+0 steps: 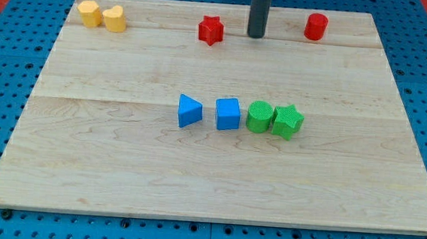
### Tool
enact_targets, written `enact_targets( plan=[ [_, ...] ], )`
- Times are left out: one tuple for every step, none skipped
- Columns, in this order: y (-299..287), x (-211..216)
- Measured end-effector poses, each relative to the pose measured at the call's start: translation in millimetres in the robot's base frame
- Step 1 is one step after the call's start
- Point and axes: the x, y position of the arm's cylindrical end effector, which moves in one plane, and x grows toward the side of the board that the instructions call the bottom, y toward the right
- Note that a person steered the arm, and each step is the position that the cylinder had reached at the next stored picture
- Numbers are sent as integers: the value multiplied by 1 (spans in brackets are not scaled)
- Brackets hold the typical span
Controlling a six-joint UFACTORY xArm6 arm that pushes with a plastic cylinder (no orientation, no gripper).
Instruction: Push the yellow heart up a bit
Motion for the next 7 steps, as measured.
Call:
enact_targets(
  plan=[
    [-70,-15],
    [-82,-20],
    [-43,-37],
    [-80,-34],
    [-134,-34],
    [-143,-31],
    [-134,23]
  ],
)
